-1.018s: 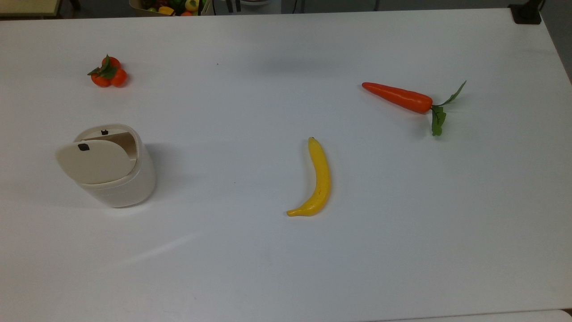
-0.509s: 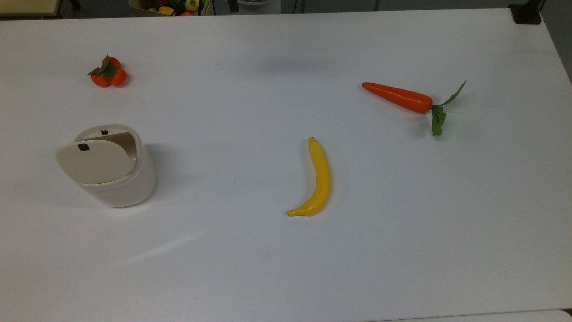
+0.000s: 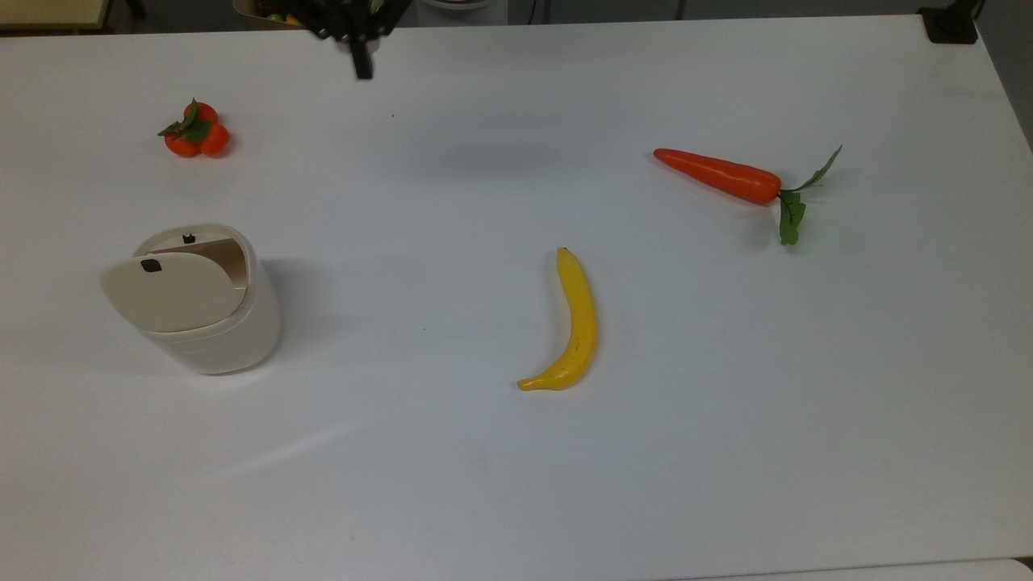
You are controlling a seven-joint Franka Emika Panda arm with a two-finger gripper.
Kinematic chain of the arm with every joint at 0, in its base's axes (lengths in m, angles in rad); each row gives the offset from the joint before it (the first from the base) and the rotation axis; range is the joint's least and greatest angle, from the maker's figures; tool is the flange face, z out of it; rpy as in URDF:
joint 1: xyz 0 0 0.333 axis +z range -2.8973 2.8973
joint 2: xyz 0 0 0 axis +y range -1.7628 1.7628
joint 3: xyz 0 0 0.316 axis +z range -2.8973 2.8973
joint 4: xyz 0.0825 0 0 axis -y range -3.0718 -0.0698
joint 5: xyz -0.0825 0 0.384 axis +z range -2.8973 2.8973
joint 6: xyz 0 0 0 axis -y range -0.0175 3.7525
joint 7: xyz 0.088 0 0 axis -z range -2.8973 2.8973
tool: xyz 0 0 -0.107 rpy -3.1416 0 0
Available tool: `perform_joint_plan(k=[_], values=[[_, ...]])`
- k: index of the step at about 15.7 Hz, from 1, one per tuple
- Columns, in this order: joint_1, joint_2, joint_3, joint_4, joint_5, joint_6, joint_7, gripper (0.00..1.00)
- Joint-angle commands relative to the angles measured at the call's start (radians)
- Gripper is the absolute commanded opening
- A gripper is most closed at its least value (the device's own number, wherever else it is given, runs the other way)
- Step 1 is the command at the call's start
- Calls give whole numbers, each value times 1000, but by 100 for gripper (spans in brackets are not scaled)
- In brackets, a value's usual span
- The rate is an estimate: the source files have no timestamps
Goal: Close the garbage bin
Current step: 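Move the gripper over the open lid of the cream bin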
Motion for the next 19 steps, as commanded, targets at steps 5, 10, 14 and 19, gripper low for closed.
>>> perform_joint_plan(k=[5,10,14,19], values=[[-54,92,-10,1,25,432,-8,0],[-77,185,-15,16,24,673,-6,0],[-102,288,-16,104,24,724,-6,0],[-134,387,-18,170,21,790,-9,0]])
